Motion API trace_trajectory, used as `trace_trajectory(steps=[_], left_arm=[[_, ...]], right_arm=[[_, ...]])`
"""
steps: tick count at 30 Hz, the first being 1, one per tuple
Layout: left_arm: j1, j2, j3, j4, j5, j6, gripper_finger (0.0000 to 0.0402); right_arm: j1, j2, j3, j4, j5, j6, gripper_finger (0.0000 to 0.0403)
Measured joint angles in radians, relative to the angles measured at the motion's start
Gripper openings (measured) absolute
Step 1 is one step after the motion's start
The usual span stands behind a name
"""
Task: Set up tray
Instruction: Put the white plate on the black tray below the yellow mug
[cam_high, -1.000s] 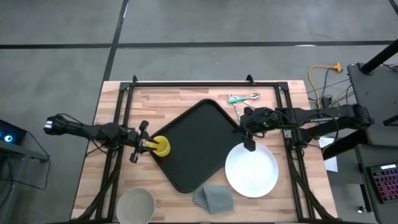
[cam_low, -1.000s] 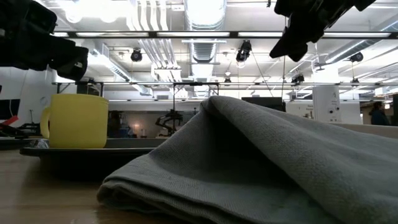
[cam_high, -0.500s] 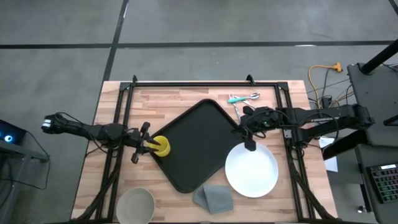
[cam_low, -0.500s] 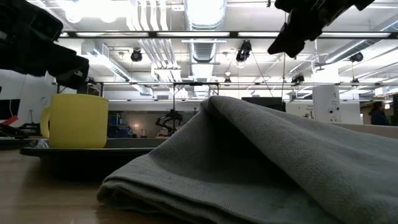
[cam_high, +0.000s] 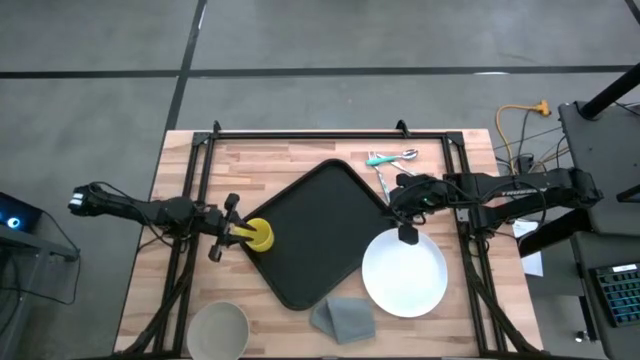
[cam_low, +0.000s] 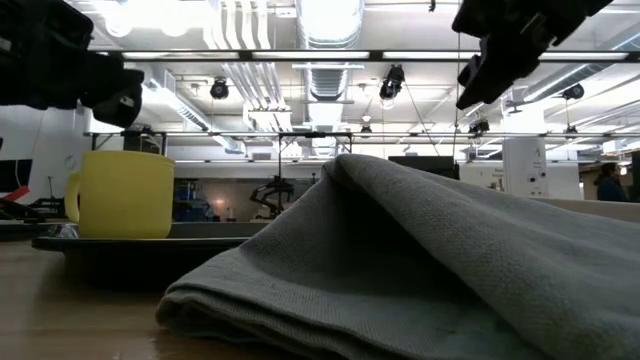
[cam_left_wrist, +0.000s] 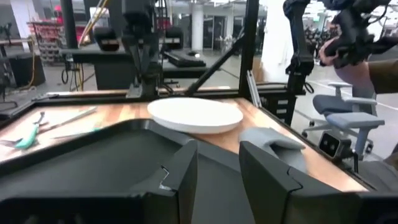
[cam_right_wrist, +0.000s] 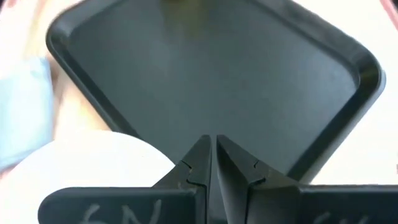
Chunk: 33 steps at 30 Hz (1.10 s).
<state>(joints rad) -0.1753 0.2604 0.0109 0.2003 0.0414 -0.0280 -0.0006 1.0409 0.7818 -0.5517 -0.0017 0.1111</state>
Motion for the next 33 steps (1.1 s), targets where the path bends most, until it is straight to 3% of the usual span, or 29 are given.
trace_trajectory(steps=[12,25,33], left_arm=[[0.0,-0.076,0.0,-0.001,0.0,0.0,0.0105],[0.0,-0.063,0.0,-0.002,0.0,0.0,0.0105],[0.0,-0.038,0.0,-0.002,0.0,0.0,0.0105]], right_arm=[[0.0,0.001,0.0,-0.136,-0.001,0.001,0.0023],[0.0,0.001,0.0,-0.179,0.002,0.009,0.0139],[0.0,0.002,0.0,-0.184,0.002,0.002,0.0169]])
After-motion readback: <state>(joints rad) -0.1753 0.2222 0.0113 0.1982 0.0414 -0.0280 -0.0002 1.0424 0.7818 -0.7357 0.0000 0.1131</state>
